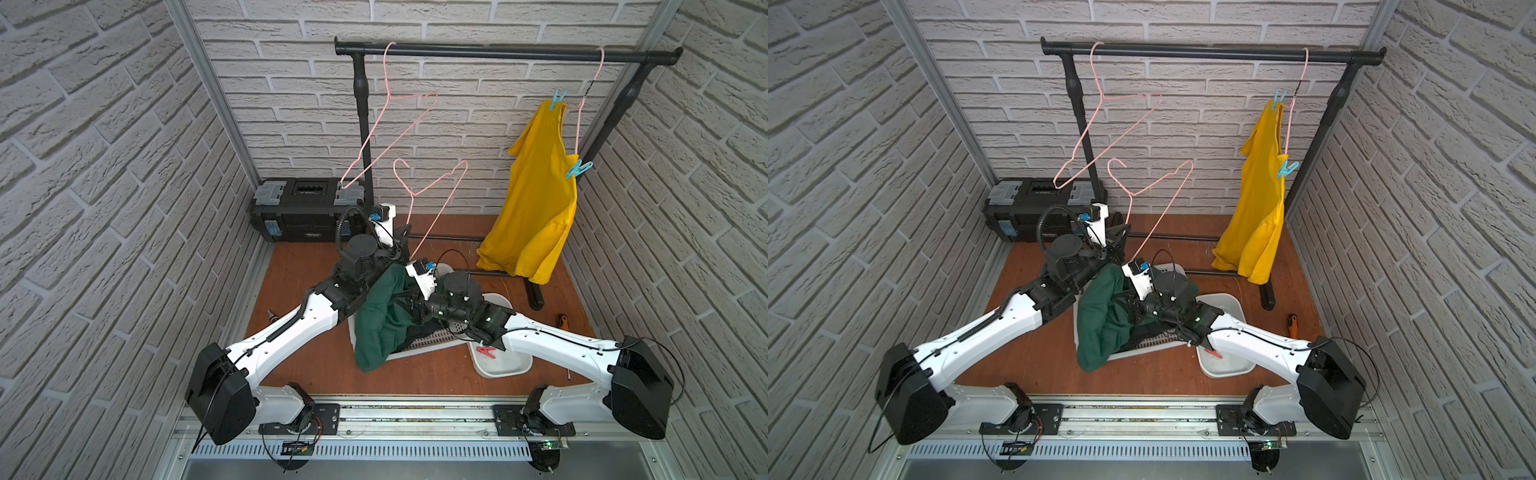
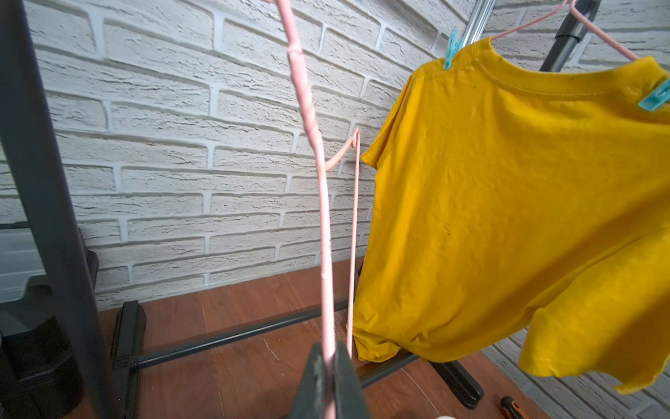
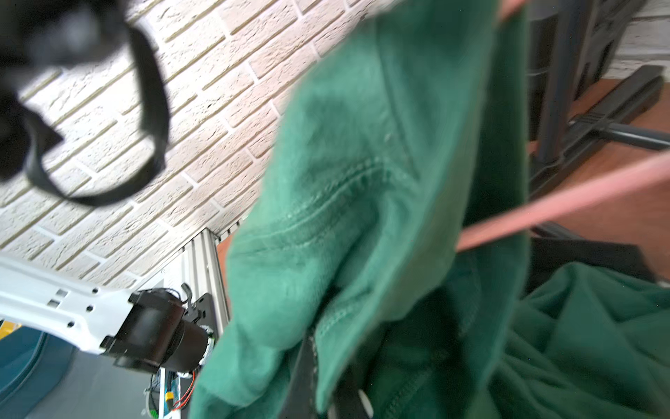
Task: Remove the clothespins securing t-shirts to the hanger
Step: Remove the T-shirt from the hanger.
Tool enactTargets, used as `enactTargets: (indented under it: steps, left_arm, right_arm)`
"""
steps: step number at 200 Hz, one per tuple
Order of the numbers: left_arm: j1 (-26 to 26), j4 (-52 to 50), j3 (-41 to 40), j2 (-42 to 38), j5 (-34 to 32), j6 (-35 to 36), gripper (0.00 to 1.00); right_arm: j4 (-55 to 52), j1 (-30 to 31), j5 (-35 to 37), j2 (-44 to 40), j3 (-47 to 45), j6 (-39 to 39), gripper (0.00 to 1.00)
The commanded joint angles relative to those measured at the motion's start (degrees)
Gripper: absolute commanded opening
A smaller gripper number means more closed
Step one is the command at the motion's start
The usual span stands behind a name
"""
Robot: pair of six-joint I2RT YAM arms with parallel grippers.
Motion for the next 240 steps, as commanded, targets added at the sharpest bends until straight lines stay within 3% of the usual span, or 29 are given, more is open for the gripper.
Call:
enactTargets:
  steps: [1, 158, 171, 181, 188, 240]
  left_arm:
    - [1.1, 4.1, 1.8, 0.7, -2.6, 0.2, 0.00]
    - [2.1, 8.6, 7.0, 5.7, -5.1, -0.1, 0.00]
    - [2.0, 8.0, 8.1, 6.2, -5.1, -0.4, 0.00]
    - [2.0, 7.3, 8.6, 6.4, -5.2, -0.6, 0.00]
    - [2.0, 7.1, 8.7, 6.4, -5.3, -0.7, 0.00]
    - [1.8, 6.4, 7.2, 4.7, -5.0, -1.1, 0.00]
  right_arm:
    - [4.5, 1.5, -1.7, -1.4, -3.0, 0.0, 0.03]
    - [-7.4, 1.5, 2.5, -2.7, -9.1, -1.7, 0.03]
    - [-9.8, 1.2, 5.2, -2.7, -8.9, -1.1, 0.11]
    - [-11.9, 0.7, 7.3, -2.6, -8.9, -0.3, 0.26]
    - [-12.7, 0.3, 7.7, -2.9, -9.0, 0.1, 0.32]
    - [-12.6, -2.8, 6.4, -9.9, -9.5, 1.7, 0.48]
